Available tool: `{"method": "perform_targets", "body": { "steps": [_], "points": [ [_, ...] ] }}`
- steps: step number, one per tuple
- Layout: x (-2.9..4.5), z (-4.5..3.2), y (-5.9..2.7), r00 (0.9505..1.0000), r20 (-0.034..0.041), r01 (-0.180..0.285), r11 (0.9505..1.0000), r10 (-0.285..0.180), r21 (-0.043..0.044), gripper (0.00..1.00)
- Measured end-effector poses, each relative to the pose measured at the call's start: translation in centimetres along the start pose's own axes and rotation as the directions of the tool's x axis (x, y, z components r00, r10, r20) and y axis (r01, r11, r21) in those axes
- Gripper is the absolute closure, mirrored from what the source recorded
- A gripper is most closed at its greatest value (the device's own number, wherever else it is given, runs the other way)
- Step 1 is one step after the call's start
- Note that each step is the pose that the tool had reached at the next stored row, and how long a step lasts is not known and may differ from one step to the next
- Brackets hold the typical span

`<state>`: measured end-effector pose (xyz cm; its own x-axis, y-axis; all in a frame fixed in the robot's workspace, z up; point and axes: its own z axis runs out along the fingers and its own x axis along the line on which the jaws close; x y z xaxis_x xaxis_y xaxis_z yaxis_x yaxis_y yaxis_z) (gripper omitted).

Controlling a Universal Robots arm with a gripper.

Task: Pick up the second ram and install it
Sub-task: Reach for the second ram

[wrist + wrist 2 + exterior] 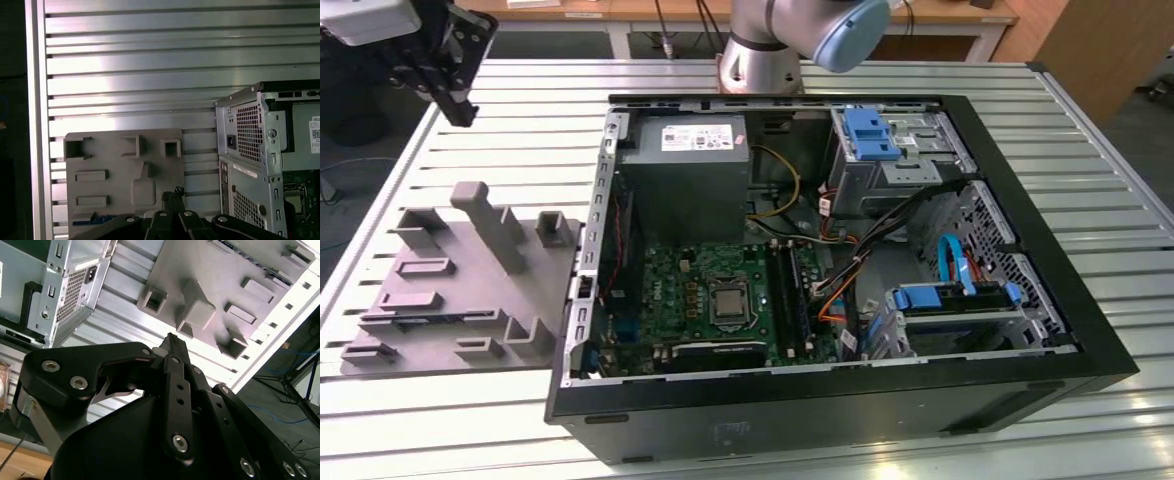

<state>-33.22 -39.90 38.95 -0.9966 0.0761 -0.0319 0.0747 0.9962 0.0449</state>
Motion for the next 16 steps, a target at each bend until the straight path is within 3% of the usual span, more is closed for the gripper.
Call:
{"method": "perform_targets", "body": {
  "steps": [9, 13, 16],
  "points": [
    [2.29, 0.05, -0.18, 1.0000, 0.0003, 0.000, 1.0000, 0.000, 0.0000, 0.89],
    [2.89, 0.19, -0.29, 1.0000, 0.0004, 0.000, 1.0000, 0.000, -0.0001, 0.89],
    [2.92, 0.19, -0.30, 1.0000, 0.0003, 0.000, 1.0000, 0.000, -0.0001, 0.89]
  ]
}}
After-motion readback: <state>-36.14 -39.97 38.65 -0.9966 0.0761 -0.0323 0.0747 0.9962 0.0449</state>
